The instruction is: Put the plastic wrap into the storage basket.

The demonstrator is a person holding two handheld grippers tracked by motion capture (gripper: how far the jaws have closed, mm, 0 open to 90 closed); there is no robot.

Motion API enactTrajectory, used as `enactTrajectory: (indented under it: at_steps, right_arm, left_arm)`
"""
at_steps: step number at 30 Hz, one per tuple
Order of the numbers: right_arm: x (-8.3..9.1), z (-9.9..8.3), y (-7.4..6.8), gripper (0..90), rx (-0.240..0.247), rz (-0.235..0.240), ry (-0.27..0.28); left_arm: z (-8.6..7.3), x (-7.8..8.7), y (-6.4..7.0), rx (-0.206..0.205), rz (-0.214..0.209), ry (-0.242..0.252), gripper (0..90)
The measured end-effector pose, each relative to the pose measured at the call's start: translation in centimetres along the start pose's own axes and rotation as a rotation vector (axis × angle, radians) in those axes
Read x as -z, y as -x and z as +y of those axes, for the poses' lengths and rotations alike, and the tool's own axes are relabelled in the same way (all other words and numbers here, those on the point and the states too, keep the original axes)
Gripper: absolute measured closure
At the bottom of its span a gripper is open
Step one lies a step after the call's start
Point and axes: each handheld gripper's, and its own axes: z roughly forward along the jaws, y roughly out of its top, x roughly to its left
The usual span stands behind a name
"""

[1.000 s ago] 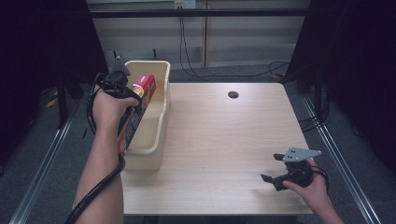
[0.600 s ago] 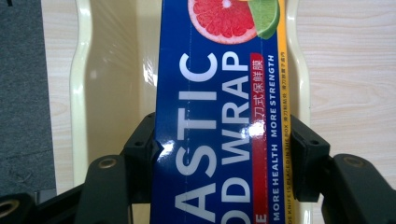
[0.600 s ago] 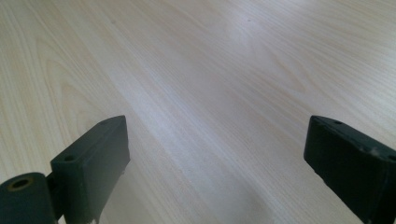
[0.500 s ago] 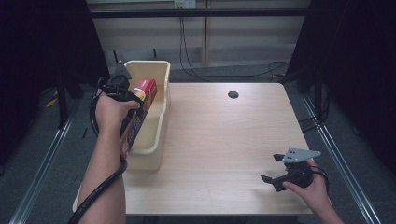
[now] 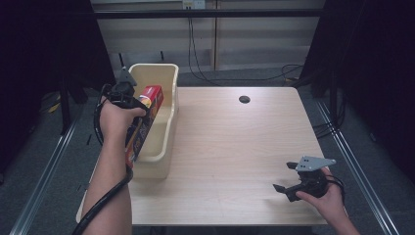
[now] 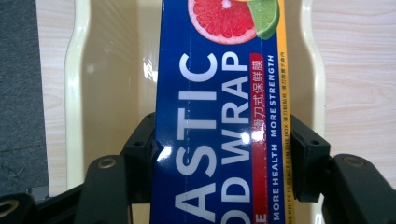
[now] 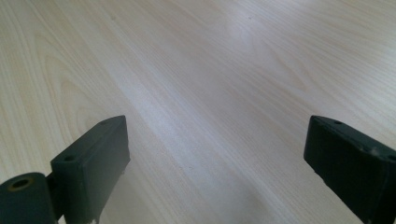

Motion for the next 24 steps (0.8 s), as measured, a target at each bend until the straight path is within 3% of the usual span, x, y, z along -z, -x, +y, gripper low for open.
enactTrajectory:
  at_steps: [24]
  right_arm:
    - [0.0, 0.0, 0.0, 6.8, -0.001, -0.004, -0.003]
  left_arm:
    - [-0.2, -1.1, -0.6, 0.020, -0.004, -0.039, 40.2]
